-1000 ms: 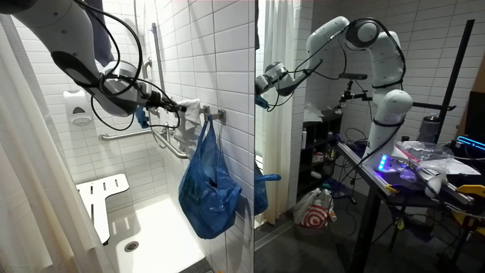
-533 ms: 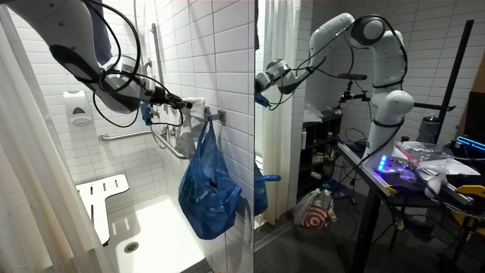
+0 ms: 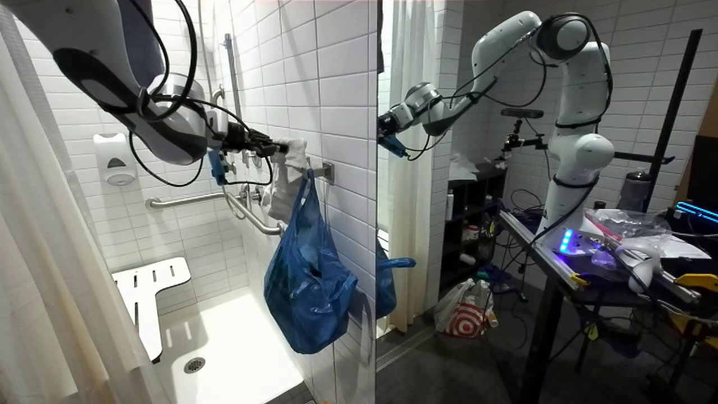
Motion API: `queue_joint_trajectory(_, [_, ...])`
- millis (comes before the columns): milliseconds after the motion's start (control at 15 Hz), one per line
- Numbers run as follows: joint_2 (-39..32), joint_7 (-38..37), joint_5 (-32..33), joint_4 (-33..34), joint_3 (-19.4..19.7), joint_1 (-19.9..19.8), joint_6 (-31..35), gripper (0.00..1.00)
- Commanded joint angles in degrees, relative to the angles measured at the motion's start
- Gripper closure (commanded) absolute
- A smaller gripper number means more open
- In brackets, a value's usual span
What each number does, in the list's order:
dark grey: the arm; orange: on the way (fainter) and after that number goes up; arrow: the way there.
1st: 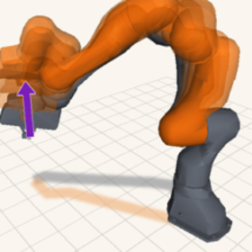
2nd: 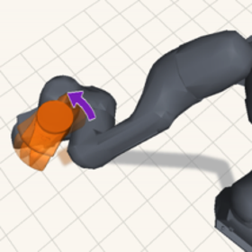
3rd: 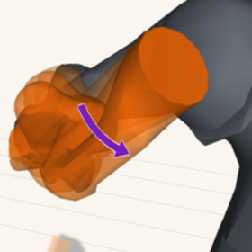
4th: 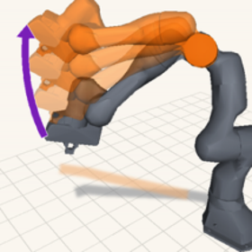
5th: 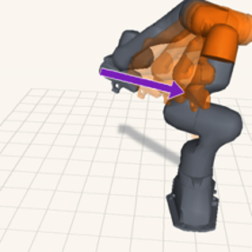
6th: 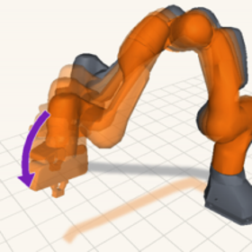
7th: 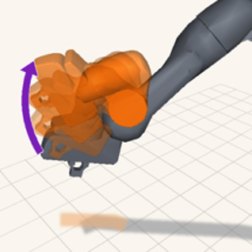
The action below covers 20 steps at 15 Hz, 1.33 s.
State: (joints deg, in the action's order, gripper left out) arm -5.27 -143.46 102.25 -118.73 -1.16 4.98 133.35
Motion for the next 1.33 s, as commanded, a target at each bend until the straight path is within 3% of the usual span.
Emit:
queue_joint_trajectory(0, [9.0, -8.3, 9.0, -10.7, -2.1, 0.5, -3.3, 0.99])
queue_joint_trajectory(67, [10.0, -10.5, 11.3, -12.5, -2.6, 0.7, -4.5, 0.99])
queue_joint_trajectory(133, [12.7, -6.2, 8.7, -12.3, -3.1, 1.1, -4.4, 0.99])
queue_joint_trajectory(267, [15.4, -5.7, 7.8, -14.3, -3.7, 1.7, -5.7, 0.99])
queue_joint_trajectory(533, [17.5, -5.4, -2.6, -13.2, -3.7, 2.8, -10.8, 0.99])
queue_joint_trajectory(933, [17.3, -5.4, -16.9, -7.2, -4.1, 2.5, -24.9, 0.99])
queue_joint_trajectory(1267, [16.4, -5.5, -19.9, -0.9, -4.6, 2.2, -35.9, 0.99])
